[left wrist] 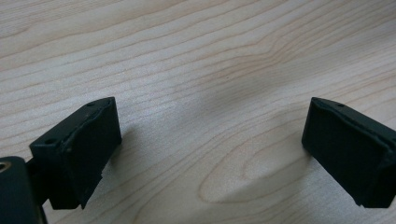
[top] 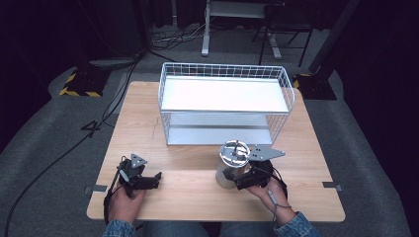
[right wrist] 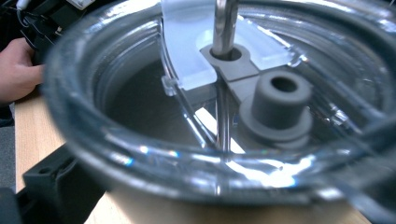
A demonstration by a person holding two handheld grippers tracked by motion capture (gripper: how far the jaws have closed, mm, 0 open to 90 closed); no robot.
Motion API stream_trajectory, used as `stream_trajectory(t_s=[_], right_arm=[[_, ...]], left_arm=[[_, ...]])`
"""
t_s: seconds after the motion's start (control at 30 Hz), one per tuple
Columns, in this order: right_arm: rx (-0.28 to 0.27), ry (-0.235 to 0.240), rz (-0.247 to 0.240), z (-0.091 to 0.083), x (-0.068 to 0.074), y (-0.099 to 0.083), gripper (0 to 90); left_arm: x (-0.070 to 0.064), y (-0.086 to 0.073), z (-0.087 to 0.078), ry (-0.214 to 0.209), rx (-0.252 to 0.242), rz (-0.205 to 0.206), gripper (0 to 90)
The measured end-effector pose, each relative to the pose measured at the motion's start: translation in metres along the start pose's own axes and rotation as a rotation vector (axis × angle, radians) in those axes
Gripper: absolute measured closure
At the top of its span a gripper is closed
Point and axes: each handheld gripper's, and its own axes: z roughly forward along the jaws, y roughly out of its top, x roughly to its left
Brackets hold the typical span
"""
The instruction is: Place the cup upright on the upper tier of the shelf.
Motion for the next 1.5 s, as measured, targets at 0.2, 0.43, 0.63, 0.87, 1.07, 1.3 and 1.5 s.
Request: stream_trajectory(t_s=[0.2,0.43,0.63,0.87,1.07,1.3,1.5], right_arm=[[-0.001,0.003,0.002,0.008,-0.001,-0.001,0.0],[-0.013,0.031,0.013,0.011,-0.005,-0.004,1.3],[-0.011,0.028,0.004,0.010,-0.004,-0.003,2.1],[0.008,0.010,-0.022,0.009,-0.001,0.001,3.2],[0.028,0.025,-0.007,0.007,0.000,0.006,3.5],[0.057,0.019,-0.029,0.002,0.003,0.015,3.4],[0.046,0.014,-0.051,-0.007,0.005,0.029,3.4]], left_arm=[[0.000,0.000,0.000,0.000,0.000,0.000,5.1],[0.000,0.000,0.000,0.000,0.000,-0.001,5.1],[0.000,0.000,0.000,0.000,0.000,0.000,5.1],[0.000,0.000,0.000,0.000,0.000,0.000,5.1],[0.000,0.000,0.000,0.000,0.000,0.000,5.1],[0.000,0.000,0.000,0.000,0.000,0.000,5.1],[0.000,0.000,0.000,0.000,0.000,0.000,5.1]])
